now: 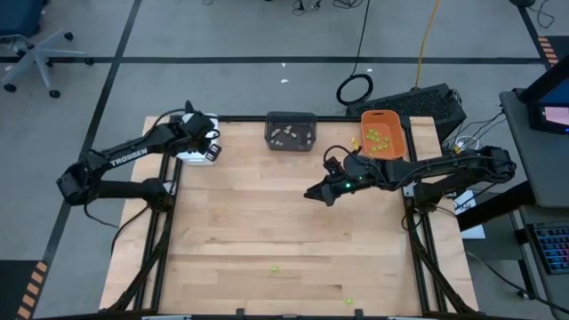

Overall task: Sort Halloween decoration
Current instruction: Put the black toy skull into the white bin, then put the green toy spider into the orange bin

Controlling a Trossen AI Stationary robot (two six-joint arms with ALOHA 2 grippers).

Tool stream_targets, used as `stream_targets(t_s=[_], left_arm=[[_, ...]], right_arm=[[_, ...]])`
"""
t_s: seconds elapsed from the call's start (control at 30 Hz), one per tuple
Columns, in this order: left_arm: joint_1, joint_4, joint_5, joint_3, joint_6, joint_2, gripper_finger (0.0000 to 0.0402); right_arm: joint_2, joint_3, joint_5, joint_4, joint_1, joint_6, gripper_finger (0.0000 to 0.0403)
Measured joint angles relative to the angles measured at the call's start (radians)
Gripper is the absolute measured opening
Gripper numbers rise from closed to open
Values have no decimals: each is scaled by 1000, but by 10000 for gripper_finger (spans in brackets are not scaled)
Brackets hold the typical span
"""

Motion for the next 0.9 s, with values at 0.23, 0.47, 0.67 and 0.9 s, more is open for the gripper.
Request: stream_targets(t_s=[0.23, 0.47, 0.67, 0.9], left_arm=[[27, 18, -44, -54, -3, 0, 102], [30, 33, -107, -54, -31, 0, 128], [30, 32, -124, -54, -57, 0, 178], [28, -30, -8, 2, -102, 0, 187]], right_arm=[[0, 0, 2, 0, 0, 27, 183], [0, 0, 2, 1, 0, 42, 183], [0, 0, 2, 7, 0, 65, 183], [0, 0, 2, 14, 10, 112, 183]])
